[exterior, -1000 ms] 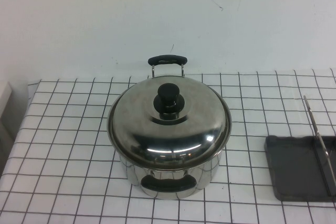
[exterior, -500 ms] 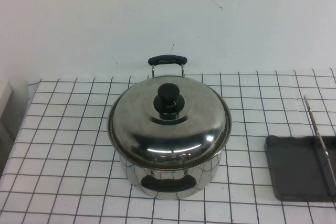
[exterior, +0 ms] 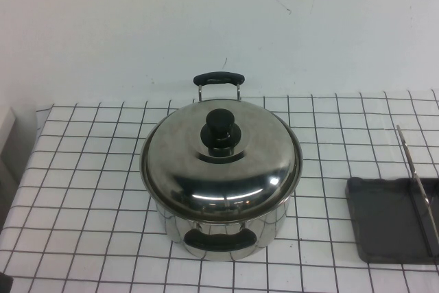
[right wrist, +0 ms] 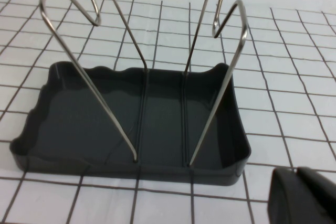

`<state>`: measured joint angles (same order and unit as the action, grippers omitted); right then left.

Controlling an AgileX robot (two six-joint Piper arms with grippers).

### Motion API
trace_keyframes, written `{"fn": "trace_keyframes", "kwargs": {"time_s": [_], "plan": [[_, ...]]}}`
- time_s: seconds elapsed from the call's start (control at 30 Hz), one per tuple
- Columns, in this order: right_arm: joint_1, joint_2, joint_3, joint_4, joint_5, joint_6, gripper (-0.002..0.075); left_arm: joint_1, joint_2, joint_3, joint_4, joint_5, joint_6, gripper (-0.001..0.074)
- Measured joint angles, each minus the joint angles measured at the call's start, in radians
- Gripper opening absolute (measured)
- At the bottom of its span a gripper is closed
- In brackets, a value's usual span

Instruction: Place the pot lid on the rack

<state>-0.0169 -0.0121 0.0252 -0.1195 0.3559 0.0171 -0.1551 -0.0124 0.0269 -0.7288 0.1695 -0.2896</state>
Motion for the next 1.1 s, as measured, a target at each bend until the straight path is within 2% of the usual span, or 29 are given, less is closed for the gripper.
{"fn": "trace_keyframes", "kwargs": {"time_s": [0.2,0.3,0.47,0.6,0.7,0.8,0.87,0.93,1.03,1.1], "plan": [[0.0,0.0,0.0,0.0,0.0,0.0,-0.0003,0.0,0.0,0.0,0.008,-0.024,0.065,-0.0003],[0.0,0.0,0.0,0.0,0.0,0.0,-0.0003,-0.004,0.0,-0.029,0.031,0.054,0.178,-0.0003],[0.0,0.0,0.0,0.0,0.0,0.0,-0.0003,-0.009,0.119,-0.234,0.053,0.222,0.469,-0.0003],[0.0,0.0,0.0,0.0,0.0,0.0,-0.0003,-0.009,0.258,-0.379,0.04,0.25,0.628,-0.0003],[0.0,0.0,0.0,0.0,0.0,0.0,-0.0003,-0.011,0.379,-0.471,0.109,0.252,0.659,-0.0003],[0.0,0.0,0.0,0.0,0.0,0.0,-0.0003,-0.037,0.478,-0.546,0.281,0.231,0.558,0.0005],[0.0,0.0,0.0,0.0,0.0,0.0,-0.0003,-0.104,0.534,-0.572,0.457,0.175,0.416,0.0044],[0.0,0.0,0.0,0.0,0.0,0.0,-0.0003,-0.212,0.583,-0.579,0.636,0.103,0.267,0.0113],[0.0,0.0,0.0,0.0,0.0,0.0,-0.0003,-0.381,0.66,-0.579,0.899,-0.037,0.058,0.0292],[0.0,0.0,0.0,0.0,0.0,0.0,-0.0003,-0.466,0.736,-0.583,0.985,-0.128,-0.021,0.0409]]}}
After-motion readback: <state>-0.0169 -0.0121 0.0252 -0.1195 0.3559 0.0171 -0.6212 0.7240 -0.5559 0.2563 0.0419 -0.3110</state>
